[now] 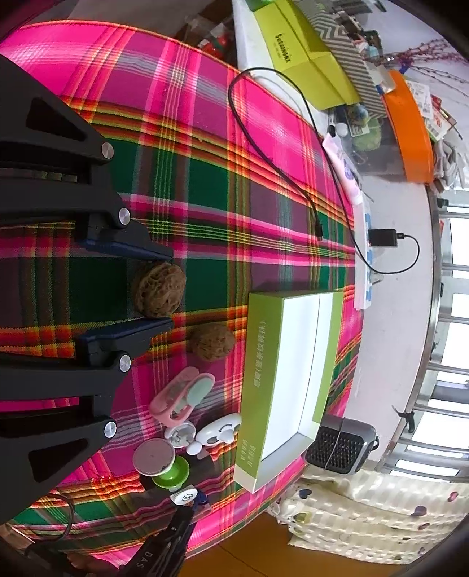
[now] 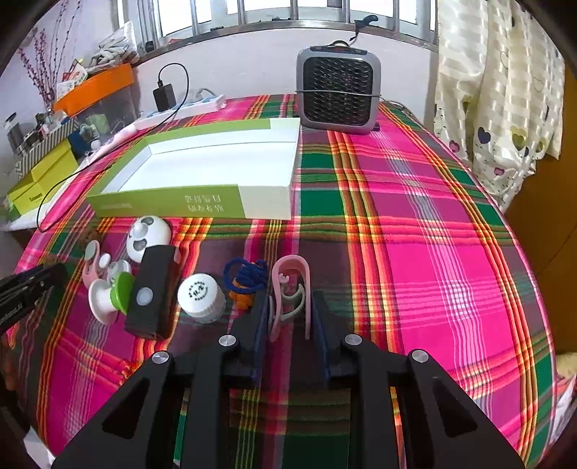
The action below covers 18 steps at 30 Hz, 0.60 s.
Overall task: Organize objects
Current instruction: 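Close the left tool on the walnut while the right tool grasps the pink clip, then carry the walnut in the left tool into the white box while the right tool carries the pink clip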
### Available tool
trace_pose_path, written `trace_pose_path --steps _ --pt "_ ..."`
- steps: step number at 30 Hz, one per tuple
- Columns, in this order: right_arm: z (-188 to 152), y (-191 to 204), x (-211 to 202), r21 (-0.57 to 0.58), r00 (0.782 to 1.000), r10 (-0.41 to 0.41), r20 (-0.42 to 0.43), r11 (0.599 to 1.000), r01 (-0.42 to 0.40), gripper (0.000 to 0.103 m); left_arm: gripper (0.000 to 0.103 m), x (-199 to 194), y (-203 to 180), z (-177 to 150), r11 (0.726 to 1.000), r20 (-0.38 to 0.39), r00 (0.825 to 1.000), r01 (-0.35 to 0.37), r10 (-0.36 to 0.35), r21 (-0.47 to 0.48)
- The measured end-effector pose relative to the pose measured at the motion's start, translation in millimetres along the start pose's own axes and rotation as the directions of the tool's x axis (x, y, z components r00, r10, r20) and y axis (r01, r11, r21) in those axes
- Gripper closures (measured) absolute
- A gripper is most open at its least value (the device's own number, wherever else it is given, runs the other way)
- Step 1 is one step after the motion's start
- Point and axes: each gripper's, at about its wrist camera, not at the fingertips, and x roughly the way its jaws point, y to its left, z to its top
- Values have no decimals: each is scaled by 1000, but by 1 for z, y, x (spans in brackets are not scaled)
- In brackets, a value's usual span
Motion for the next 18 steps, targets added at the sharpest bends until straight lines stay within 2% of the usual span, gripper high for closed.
trace_pose_path --steps 10,18 --pt "12 2 -6 -6 1000 16 23 1000 -16 79 73 -6 -10 17 999 28 999 29 -30 26" --pt "33 6 -8 -10 997 70 36 998 -70 79 73 -3 -20 41 996 37 996 79 -80 30"
